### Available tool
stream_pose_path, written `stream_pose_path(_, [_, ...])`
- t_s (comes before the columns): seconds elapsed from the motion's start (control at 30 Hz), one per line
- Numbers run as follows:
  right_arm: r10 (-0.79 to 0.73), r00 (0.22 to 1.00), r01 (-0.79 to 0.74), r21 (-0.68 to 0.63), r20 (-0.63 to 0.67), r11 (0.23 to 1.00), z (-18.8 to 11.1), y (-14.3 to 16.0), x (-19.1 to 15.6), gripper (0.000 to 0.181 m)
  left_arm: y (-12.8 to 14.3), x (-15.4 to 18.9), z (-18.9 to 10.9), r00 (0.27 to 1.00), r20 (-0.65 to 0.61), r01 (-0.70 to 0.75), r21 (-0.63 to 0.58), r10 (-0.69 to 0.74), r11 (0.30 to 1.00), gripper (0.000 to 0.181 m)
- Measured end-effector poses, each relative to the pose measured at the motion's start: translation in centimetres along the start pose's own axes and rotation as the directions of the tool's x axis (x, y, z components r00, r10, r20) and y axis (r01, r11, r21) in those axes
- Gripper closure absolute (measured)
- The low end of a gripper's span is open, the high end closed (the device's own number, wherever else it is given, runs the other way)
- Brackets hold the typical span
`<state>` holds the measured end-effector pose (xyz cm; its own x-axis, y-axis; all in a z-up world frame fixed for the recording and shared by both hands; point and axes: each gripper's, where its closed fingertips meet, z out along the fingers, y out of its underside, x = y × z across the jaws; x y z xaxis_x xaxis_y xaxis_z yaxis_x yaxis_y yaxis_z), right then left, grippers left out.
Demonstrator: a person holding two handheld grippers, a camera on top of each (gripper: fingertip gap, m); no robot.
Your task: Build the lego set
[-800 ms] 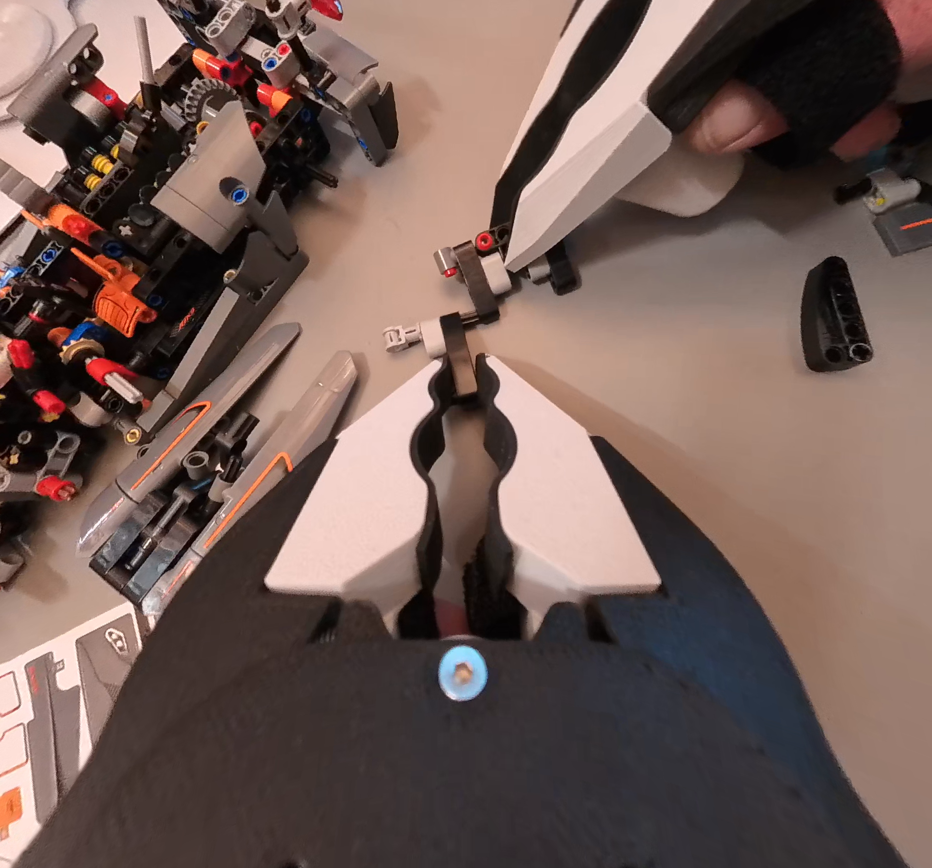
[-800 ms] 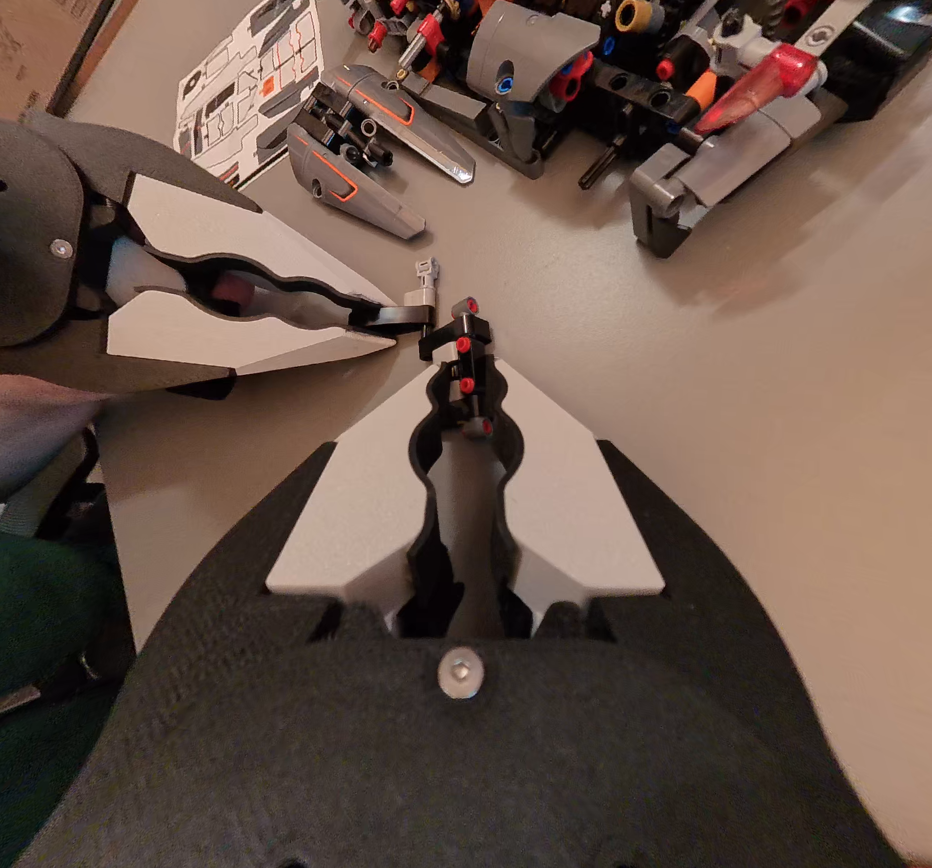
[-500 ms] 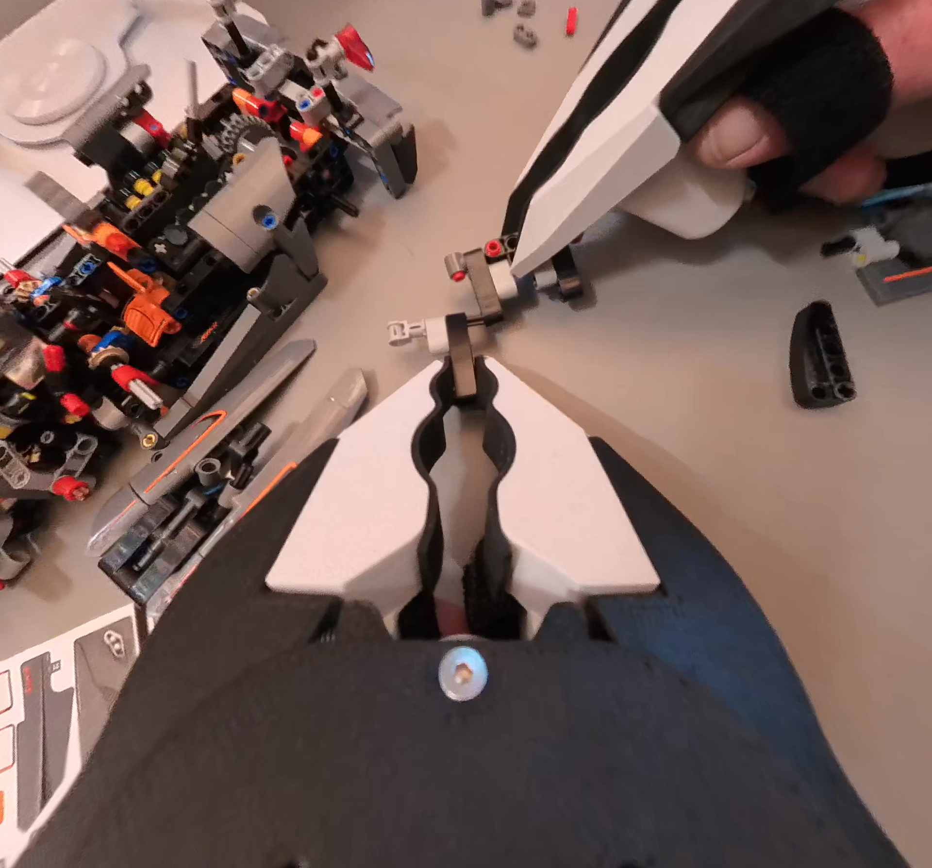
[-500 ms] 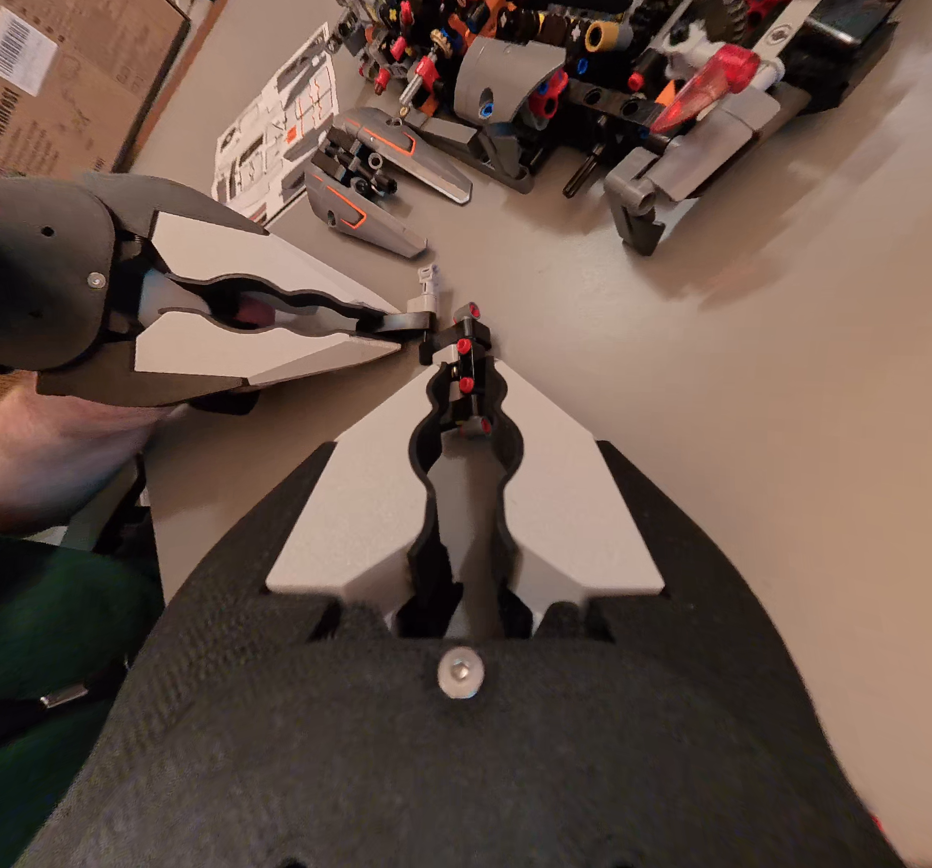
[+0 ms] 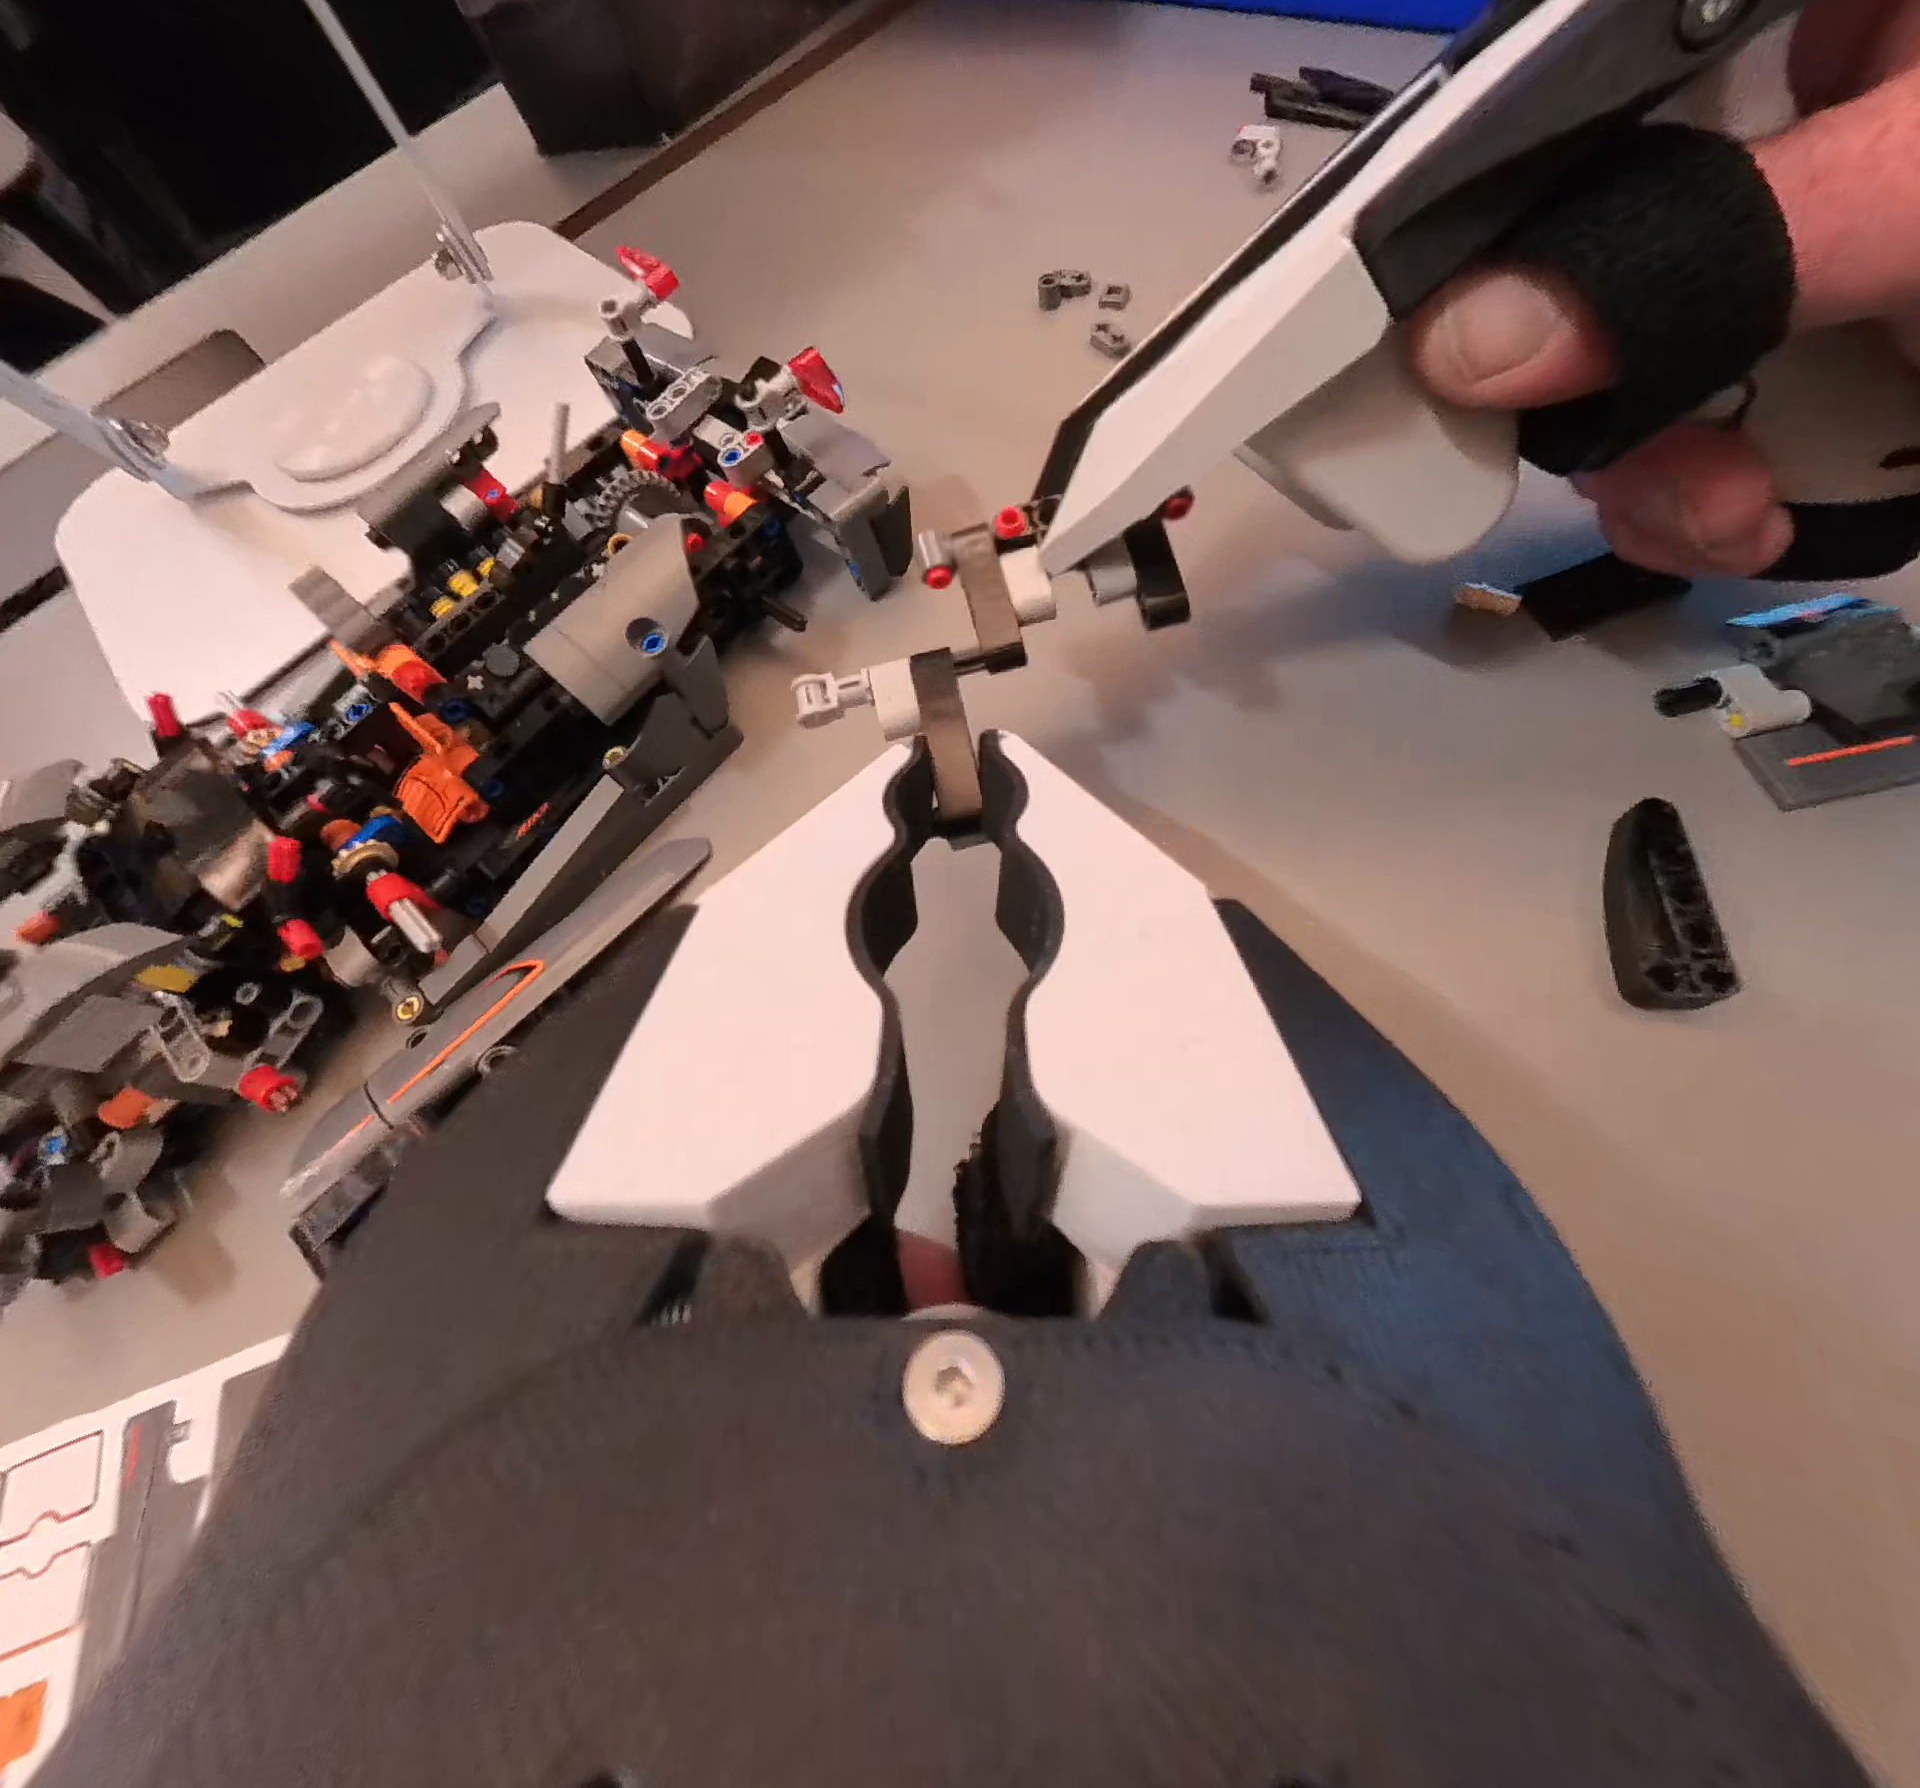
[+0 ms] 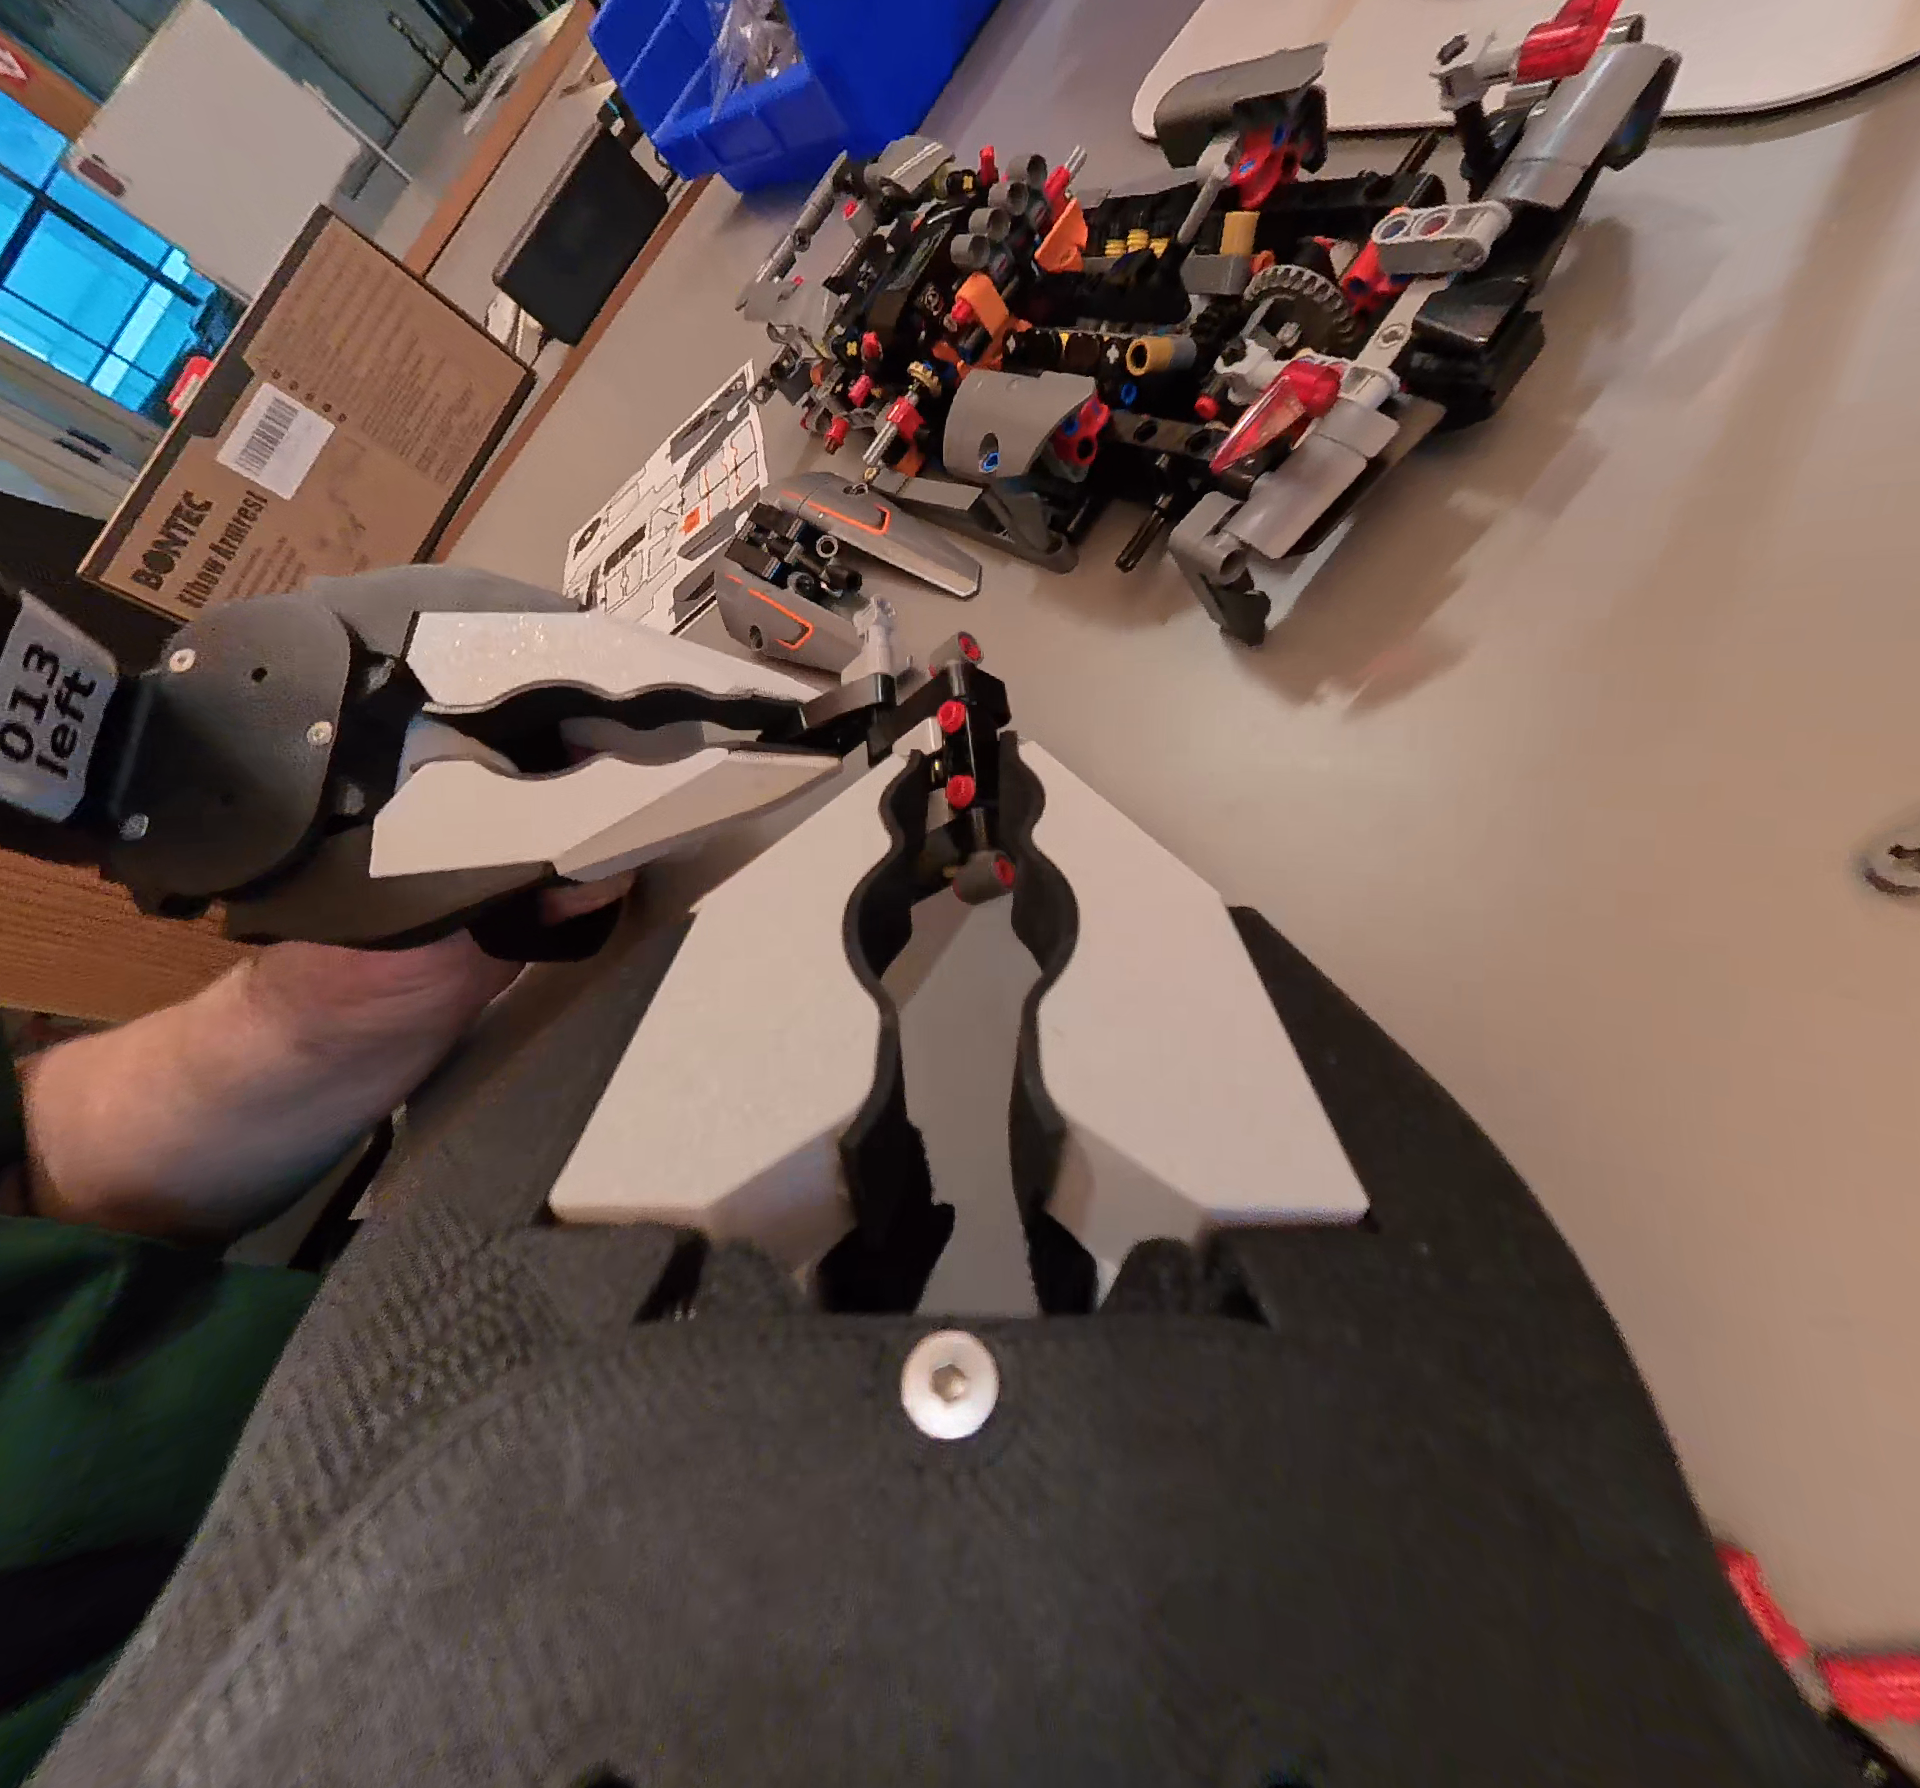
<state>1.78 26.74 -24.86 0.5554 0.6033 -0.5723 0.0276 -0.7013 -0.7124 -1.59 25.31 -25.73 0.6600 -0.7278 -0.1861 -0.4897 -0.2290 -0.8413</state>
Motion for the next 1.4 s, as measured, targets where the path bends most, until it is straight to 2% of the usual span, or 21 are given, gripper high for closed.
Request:
stream_pose_path(0.13, [0.013,1.000,-0.013,0.021,0.019,1.000,-0.1,-0.2,-0.1,0.170,-0.4,-0.2,-0.2,1.000,0.026,-0.017,0.025,0.016,1.000,0.174])
stream_pose_path(0.27, [0.015,1.000,-0.016,0.043,0.019,0.999,-0.1,-0.4,-0.2,0.170,-0.4,-0.2,-0.2,0.999,-0.002,0.033,0.033,-0.033,0.999,0.174])
stream_pose_path(0.53, [0.005,1.000,-0.005,0.010,-0.005,1.000,-0.1,0.7,0.3,0.169,0.6,0.4,0.3,0.996,-0.057,0.062,-0.023,-0.064,0.998,0.175])
stream_pose_path(0.93, [-0.082,0.994,0.072,-0.130,-0.071,0.989,-0.3,3.0,0.9,0.161,1.6,1.8,1.1,0.992,-0.122,0.010,-0.108,-0.023,0.994,0.175])
stream_pose_path(1.1, [-0.198,0.973,0.166,-0.228,-0.123,0.959,-0.4,4.0,1.5,0.152,2.1,2.3,1.5,0.990,-0.143,-0.025,-0.143,0.004,0.989,0.175])
stream_pose_path(1.27, [-0.372,0.923,0.325,-0.312,-0.102,0.893,-1.1,3.8,1.5,0.149,2.4,2.6,1.6,0.987,-0.158,-0.040,-0.162,0.014,0.986,0.175])
stream_pose_path(1.3, [-0.434,0.898,0.386,-0.337,-0.077,0.859,-1.3,3.7,1.3,0.150,2.4,2.6,1.6,0.988,-0.156,-0.043,-0.163,0.017,0.986,0.175])
stream_pose_path(1.4, [-0.625,0.776,0.595,-0.425,0.084,0.682,-1.2,4.0,0.4,0.153,2.7,2.2,1.5,0.990,-0.141,-0.043,-0.172,0.018,0.984,0.175])
